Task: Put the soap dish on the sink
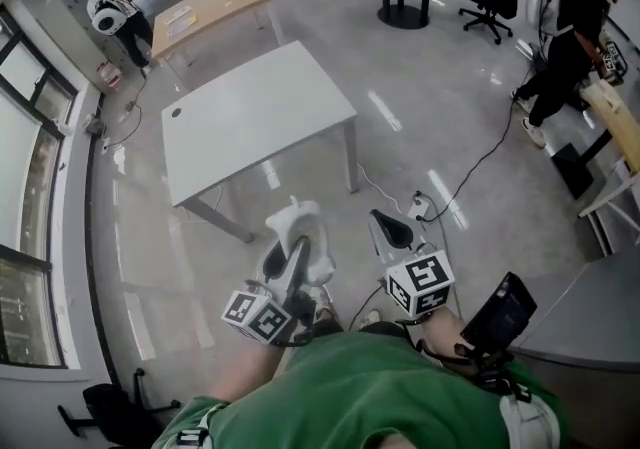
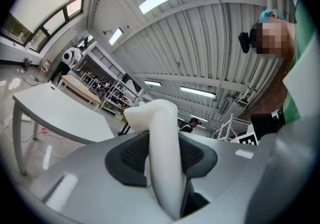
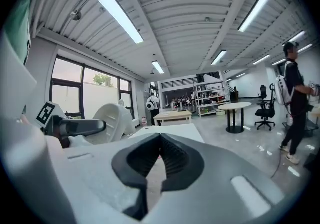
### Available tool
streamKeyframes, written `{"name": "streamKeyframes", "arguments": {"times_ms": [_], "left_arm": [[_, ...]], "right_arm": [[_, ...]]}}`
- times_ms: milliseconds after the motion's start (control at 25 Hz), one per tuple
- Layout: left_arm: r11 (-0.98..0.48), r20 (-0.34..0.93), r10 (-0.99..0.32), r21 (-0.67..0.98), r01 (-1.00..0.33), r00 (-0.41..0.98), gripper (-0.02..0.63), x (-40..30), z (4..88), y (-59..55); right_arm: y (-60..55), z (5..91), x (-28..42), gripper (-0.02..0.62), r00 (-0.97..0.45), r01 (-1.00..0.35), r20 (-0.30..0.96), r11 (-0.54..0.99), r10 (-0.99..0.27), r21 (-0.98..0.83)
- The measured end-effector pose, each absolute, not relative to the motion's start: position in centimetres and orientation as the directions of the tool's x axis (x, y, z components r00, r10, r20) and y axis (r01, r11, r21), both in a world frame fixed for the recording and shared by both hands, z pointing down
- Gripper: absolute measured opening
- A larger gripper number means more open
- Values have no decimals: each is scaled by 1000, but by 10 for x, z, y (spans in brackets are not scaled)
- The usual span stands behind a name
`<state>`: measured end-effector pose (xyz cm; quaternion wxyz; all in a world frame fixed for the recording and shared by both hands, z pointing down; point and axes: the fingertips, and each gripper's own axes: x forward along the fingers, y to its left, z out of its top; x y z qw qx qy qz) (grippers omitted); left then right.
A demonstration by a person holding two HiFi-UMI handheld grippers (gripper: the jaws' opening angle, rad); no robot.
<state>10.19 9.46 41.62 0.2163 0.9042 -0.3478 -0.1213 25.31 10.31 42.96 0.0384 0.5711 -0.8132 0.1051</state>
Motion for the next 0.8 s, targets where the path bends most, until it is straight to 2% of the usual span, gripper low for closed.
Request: {"name": "streamKeyframes", "arguments": {"times_ms": [520,800], "left_arm": [[-508,-78,-833,498,-703,548,152,7,419,56],[-497,-85,-843,500,-709,531,152,-29,425,22]], "right_arm": [[39,427,158,3,-525,-851,185,516,-831,-99],[4,433,120,3,-544,-838,203,537,-814,-95]]}}
